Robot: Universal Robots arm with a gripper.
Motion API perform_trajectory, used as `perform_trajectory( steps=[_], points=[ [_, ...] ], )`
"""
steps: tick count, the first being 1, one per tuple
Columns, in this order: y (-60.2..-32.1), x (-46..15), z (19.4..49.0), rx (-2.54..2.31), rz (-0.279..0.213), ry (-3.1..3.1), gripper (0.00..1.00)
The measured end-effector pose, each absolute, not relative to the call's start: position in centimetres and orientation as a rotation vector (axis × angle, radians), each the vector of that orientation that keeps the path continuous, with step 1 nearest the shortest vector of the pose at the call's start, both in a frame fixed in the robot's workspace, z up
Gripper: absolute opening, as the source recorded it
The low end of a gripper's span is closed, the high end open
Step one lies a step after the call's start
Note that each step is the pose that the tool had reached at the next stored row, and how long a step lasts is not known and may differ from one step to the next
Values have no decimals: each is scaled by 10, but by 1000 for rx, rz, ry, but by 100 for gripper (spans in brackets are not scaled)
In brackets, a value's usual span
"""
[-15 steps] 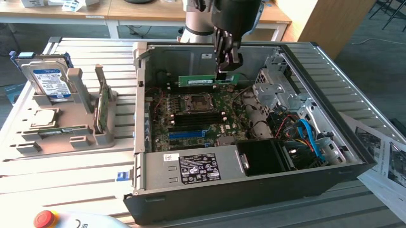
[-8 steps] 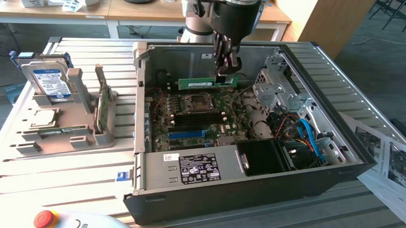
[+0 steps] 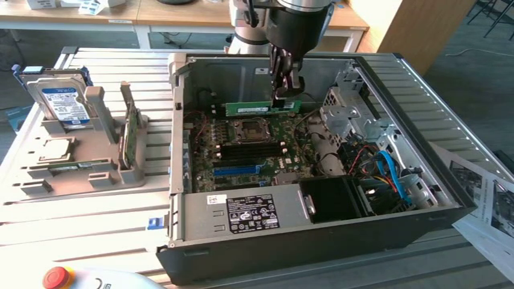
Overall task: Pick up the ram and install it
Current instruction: 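Pick up the ram and move it above insertion slot, then insert the ram into the slot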
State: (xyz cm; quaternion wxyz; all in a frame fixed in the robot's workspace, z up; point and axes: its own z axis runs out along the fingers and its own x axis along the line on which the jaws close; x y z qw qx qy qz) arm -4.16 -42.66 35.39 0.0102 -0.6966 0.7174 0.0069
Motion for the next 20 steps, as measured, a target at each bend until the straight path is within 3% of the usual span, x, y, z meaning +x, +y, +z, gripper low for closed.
perform_trajectory(
  steps=[20],
  points=[
    [-418,-42,353,-2168,22,2245,12]
  ],
)
